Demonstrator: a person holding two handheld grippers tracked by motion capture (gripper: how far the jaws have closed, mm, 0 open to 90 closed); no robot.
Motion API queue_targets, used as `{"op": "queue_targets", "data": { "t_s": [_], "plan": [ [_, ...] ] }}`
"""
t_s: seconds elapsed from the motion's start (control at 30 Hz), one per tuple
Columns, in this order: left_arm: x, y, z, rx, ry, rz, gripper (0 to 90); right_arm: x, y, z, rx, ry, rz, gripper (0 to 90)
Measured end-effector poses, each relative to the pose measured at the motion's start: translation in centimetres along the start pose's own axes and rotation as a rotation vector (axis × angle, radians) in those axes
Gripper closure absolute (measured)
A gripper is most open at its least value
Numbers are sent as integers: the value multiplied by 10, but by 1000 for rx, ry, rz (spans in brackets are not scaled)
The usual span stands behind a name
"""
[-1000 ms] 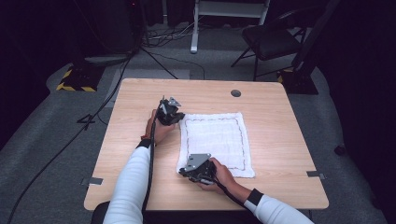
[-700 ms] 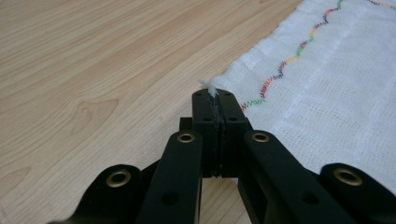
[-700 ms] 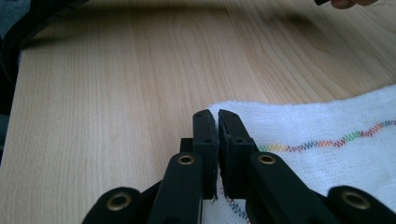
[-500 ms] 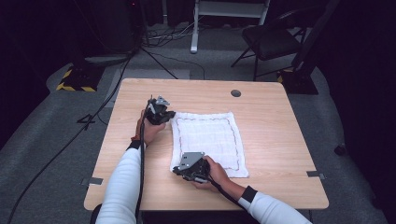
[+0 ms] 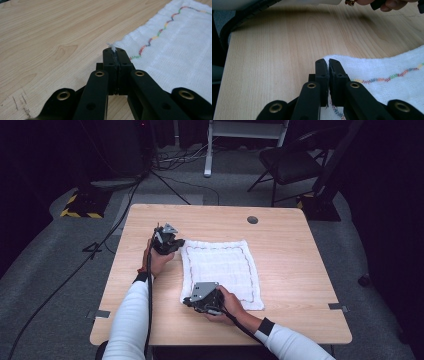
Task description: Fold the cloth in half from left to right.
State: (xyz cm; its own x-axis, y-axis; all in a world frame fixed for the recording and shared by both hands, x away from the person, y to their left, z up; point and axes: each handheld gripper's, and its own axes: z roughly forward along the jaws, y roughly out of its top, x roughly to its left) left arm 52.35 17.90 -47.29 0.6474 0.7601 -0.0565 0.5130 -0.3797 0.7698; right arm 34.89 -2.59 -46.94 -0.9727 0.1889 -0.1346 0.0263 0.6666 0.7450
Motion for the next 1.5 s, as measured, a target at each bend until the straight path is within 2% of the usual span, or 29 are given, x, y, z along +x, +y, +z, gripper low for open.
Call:
{"op": "queue_targets", "data": {
  "t_s": [0.07, 0.37, 0.57, 0.87, 1.1, 1.5],
  "plan": [
    [0, 0, -1, -4, 1, -8, 883, 0, 0, -1, -4, -2, -1, 864],
    [-5, 4, -6, -21, 7, 10, 884, 1, 1, -11, -18, -22, -5, 864],
    [-11, 12, -2, -22, 13, 30, 884, -2, 0, -28, -43, -56, 9, 864],
    [-31, 30, 6, -15, 53, 65, 883, -6, -9, -57, -73, -91, 47, 864],
    [-44, 44, 18, -11, 41, 84, 883, -13, -22, -83, -89, -124, 95, 864],
    [-74, 68, 42, 15, 32, 152, 882, -19, -49, -118, -83, -179, 143, 864]
  ]
}}
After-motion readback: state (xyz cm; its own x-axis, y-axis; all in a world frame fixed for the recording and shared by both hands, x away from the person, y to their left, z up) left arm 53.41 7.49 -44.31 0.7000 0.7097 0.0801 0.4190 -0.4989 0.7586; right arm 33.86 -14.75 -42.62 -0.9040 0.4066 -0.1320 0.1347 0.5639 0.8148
